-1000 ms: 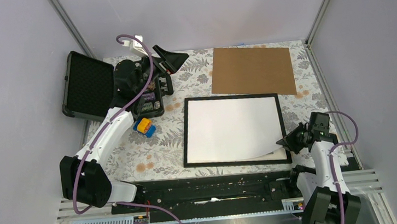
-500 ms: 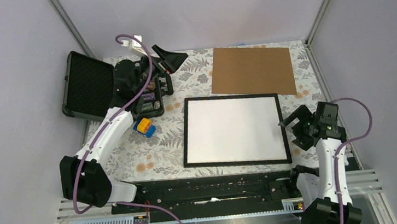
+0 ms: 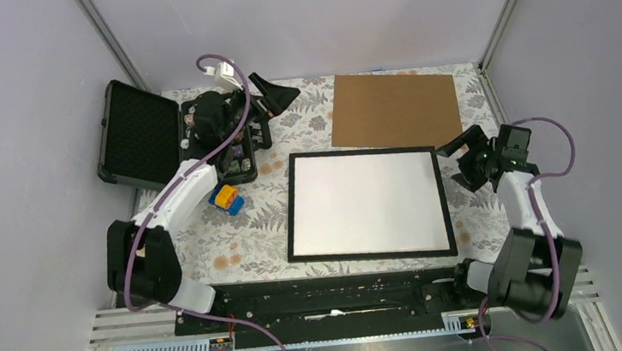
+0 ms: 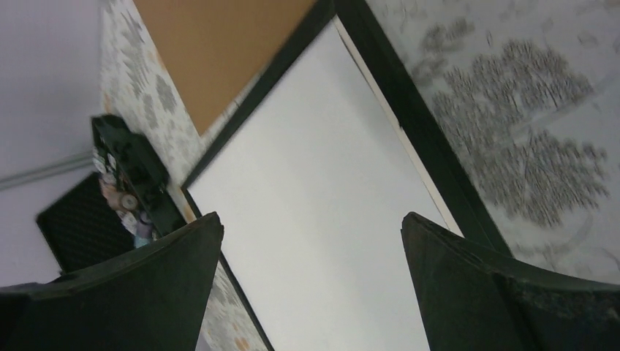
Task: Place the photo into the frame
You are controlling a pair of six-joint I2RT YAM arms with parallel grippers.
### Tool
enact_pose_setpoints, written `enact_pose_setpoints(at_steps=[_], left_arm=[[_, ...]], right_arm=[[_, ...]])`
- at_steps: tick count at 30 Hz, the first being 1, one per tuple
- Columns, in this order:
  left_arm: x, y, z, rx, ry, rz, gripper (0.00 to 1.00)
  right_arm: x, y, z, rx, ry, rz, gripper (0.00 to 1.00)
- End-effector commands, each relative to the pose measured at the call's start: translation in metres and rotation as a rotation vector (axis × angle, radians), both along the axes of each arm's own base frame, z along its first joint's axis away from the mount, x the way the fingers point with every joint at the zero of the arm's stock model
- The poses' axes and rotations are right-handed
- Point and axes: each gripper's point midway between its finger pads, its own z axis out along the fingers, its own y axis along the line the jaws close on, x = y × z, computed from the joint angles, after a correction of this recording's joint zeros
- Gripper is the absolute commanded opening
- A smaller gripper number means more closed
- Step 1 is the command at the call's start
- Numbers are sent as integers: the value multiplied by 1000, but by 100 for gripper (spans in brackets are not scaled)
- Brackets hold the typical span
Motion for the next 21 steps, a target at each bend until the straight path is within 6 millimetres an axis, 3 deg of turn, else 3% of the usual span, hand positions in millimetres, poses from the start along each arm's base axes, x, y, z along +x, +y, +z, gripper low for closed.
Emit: enact_pose_setpoints(at_steps=[1, 7, 13, 16, 21], left_arm=[[18, -9, -12, -4, -1, -31, 99], [44, -34, -59, 3, 47, -77, 99], [77, -84, -114, 126, 98, -74, 99], [103, -109, -127, 189, 121, -37, 99], [146, -122, -172, 238, 213, 79, 99]], right_arm=[[84, -23, 30, 73, -295, -144, 100], [148, -47, 41, 143, -463, -312, 100], [206, -76, 31, 80, -456, -348, 100], [223, -83, 16, -67, -376, -225, 100], [230, -100, -13, -267, -171, -52, 100]])
